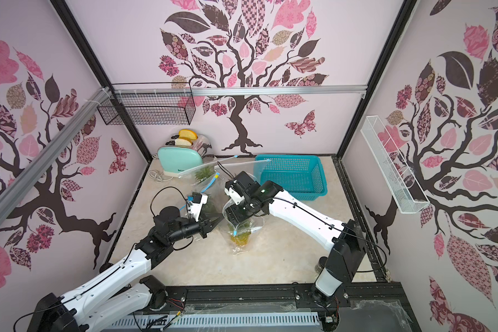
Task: Open the zip-top bag and take out the pineapple
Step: Pick up the pineapple from the zipper food storage bag.
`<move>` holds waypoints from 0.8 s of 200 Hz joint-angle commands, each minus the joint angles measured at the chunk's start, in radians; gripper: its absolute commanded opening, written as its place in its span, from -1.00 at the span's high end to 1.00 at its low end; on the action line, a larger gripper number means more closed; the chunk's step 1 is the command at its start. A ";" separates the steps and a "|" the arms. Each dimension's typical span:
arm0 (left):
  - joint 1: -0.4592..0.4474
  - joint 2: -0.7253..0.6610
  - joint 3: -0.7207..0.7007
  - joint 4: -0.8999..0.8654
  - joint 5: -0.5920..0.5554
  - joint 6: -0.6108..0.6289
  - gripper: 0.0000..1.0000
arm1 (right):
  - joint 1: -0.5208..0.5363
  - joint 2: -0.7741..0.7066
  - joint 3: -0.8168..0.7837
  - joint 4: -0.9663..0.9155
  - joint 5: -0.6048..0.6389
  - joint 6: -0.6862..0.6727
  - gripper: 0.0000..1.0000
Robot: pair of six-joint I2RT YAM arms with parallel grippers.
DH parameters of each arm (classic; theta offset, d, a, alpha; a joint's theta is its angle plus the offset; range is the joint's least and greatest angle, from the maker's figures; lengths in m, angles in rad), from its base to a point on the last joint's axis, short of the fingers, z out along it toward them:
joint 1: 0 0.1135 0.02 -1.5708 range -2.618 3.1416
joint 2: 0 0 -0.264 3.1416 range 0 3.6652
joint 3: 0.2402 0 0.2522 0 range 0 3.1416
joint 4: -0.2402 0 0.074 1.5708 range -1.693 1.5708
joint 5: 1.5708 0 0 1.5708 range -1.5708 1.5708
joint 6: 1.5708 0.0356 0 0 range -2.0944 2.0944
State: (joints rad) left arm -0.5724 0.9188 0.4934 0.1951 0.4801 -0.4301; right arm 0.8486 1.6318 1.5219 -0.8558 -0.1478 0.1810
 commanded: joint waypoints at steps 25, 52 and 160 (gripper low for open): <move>-0.003 -0.024 -0.026 0.042 -0.018 -0.013 1.00 | 0.009 0.030 -0.075 -0.049 -0.002 0.024 -0.16; -0.003 -0.032 -0.019 0.018 -0.030 -0.007 1.00 | 0.009 0.012 -0.092 -0.038 -0.010 0.029 0.41; -0.004 -0.101 0.032 -0.105 0.042 -0.068 -0.82 | -0.108 -0.185 0.109 -0.104 -0.015 -0.042 1.00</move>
State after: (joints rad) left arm -0.5762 0.8669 0.4984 0.1299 0.4778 -0.4633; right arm 0.7792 1.5375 1.5299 -0.9409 -0.1532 0.1715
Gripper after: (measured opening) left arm 0.791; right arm 0.125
